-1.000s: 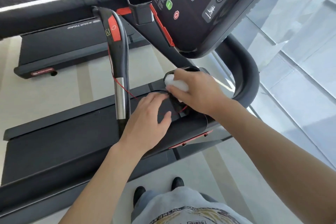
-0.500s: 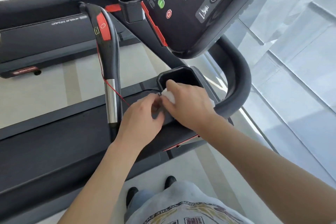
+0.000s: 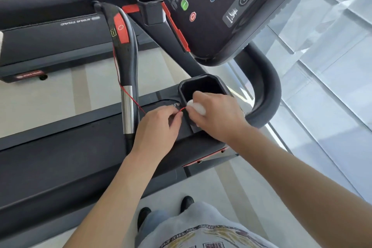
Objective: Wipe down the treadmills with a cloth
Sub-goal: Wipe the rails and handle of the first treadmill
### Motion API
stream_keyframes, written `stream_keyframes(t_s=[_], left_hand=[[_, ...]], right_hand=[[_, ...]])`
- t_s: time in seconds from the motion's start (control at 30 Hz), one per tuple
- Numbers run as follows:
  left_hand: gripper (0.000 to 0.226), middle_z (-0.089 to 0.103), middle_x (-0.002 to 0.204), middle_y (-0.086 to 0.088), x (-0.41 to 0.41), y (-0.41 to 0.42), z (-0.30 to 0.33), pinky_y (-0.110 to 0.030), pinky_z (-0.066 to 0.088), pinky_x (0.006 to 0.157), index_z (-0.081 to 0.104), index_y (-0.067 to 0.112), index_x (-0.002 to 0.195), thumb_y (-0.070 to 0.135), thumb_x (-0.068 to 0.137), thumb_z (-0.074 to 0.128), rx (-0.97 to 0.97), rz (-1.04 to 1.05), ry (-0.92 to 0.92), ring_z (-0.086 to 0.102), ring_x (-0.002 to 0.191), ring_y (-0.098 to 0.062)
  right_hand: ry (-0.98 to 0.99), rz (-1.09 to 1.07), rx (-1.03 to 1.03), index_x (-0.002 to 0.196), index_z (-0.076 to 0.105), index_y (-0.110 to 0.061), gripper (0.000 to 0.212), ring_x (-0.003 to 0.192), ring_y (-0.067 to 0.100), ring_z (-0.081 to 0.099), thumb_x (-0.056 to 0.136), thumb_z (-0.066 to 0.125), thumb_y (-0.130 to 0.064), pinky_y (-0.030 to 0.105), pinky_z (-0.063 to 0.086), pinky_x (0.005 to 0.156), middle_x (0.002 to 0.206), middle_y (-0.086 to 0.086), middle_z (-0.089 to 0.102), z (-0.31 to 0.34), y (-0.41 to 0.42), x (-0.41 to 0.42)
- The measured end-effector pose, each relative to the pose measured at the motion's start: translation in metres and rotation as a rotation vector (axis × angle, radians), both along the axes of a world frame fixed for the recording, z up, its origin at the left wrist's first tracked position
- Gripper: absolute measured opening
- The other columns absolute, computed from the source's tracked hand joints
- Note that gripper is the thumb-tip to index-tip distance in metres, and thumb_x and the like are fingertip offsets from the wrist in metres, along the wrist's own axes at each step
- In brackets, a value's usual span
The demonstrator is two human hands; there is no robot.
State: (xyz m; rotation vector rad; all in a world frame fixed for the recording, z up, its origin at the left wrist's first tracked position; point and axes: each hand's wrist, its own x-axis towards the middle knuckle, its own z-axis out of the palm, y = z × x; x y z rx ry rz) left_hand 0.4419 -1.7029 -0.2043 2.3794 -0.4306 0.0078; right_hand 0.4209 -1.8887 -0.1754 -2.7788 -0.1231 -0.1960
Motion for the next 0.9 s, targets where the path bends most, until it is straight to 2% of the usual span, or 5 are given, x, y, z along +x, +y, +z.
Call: stream_keyframes(t_s=[0.2,0.43,0.57,0.73,0.9], left_hand=[[0.019,0.067,0.079,0.009,-0.001,-0.001,0.003,-0.03,0.047,0.063,0.075,0.019,0.1,0.029,0.105,0.06,0.031,0.015,-0.021,0.06,0.069,-0.011],[0.017,0.067,0.08,0.01,-0.002,0.0,0.003,-0.036,0.051,0.066,0.073,0.02,0.094,0.03,0.104,0.061,0.015,0.038,-0.043,0.06,0.071,-0.015],[0.019,0.068,0.083,0.008,-0.002,0.0,0.004,-0.038,0.053,0.066,0.073,0.02,0.096,0.031,0.104,0.06,0.025,0.051,-0.036,0.061,0.071,-0.016],[0.018,0.07,0.083,0.007,-0.001,-0.001,0.004,-0.044,0.056,0.069,0.072,0.019,0.094,0.03,0.102,0.06,0.019,0.083,-0.038,0.064,0.075,-0.023],[0.019,0.07,0.082,0.006,-0.001,0.0,0.002,-0.044,0.056,0.069,0.072,0.017,0.093,0.029,0.102,0.061,-0.012,0.084,-0.057,0.065,0.075,-0.02]], right_hand=[[0.086,-0.086,0.068,0.086,0.052,-0.019,0.028,0.063,0.024,0.057,0.102,0.049,-0.042,0.039,0.051,0.059,0.065,-0.002,0.055,0.0,0.012,0.028],[-0.006,0.028,-0.081,0.085,0.049,-0.021,0.029,0.061,0.023,0.052,0.1,0.056,-0.045,0.033,0.038,0.051,0.067,-0.003,0.054,0.011,-0.015,-0.019],[-0.001,0.044,-0.13,0.086,0.047,-0.02,0.028,0.06,0.024,0.053,0.101,0.053,-0.043,0.033,0.032,0.05,0.067,-0.004,0.05,0.005,0.003,-0.001],[0.086,-0.068,-0.033,0.09,0.045,-0.019,0.025,0.065,0.029,0.057,0.103,0.047,-0.04,0.038,0.043,0.056,0.066,-0.003,0.049,-0.001,0.022,0.046],[0.027,0.055,-0.026,0.085,0.045,-0.019,0.031,0.061,0.025,0.053,0.102,0.052,-0.044,0.037,0.045,0.054,0.065,-0.003,0.049,0.0,0.001,0.01]])
